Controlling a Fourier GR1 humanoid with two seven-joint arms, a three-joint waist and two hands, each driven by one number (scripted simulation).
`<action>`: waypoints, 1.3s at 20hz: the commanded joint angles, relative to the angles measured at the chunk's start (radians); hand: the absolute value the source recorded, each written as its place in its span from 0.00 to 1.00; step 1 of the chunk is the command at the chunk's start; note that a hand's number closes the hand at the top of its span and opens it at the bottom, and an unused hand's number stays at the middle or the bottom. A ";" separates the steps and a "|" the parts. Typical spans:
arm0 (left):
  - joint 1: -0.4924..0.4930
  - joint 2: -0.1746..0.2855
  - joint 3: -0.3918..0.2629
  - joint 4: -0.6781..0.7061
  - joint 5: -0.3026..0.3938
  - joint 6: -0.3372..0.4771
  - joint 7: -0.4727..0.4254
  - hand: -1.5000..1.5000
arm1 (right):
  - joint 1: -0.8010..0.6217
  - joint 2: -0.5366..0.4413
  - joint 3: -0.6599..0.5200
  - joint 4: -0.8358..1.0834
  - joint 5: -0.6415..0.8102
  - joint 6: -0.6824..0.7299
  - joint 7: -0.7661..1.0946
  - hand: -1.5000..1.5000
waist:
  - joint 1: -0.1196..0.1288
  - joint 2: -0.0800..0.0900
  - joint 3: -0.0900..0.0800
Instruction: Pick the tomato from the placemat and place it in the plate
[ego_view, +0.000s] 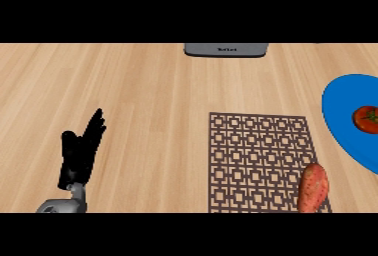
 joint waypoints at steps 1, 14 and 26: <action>-0.061 0.000 0.018 0.038 0.008 -0.002 0.002 0.50 | 0.009 0.031 0.010 0.023 0.003 0.001 -0.087 0.00 | 0.000 0.002 0.000; 0.042 -0.018 -0.022 -0.038 -0.013 -0.003 -0.005 0.50 | 0.055 -0.081 0.009 0.068 -0.002 0.002 -0.097 0.00 | 0.013 0.006 0.003; -0.024 -0.011 -0.001 0.028 -0.020 0.002 -0.011 0.50 | 0.118 -0.102 -0.034 0.091 -0.047 -0.021 -0.134 0.00 | 0.003 0.009 0.006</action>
